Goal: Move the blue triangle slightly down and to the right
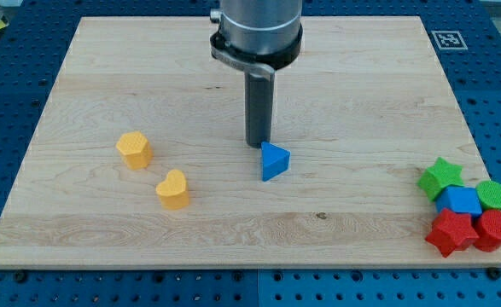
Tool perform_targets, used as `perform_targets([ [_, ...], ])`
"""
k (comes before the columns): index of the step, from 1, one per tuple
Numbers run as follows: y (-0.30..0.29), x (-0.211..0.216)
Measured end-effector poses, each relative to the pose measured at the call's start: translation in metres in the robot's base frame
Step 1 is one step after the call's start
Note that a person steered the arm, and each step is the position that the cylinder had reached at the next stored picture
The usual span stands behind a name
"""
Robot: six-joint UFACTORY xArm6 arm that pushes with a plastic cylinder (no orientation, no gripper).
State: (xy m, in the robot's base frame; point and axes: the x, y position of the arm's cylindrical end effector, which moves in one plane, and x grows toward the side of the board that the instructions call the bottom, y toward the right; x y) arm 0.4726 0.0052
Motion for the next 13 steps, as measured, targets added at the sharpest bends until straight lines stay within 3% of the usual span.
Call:
perform_targets([
  [2, -0.005, 0.037],
  [5, -0.014, 0.037],
  [8, -0.002, 0.066],
  [12, -0.001, 0.025],
  [13, -0.001, 0.032],
])
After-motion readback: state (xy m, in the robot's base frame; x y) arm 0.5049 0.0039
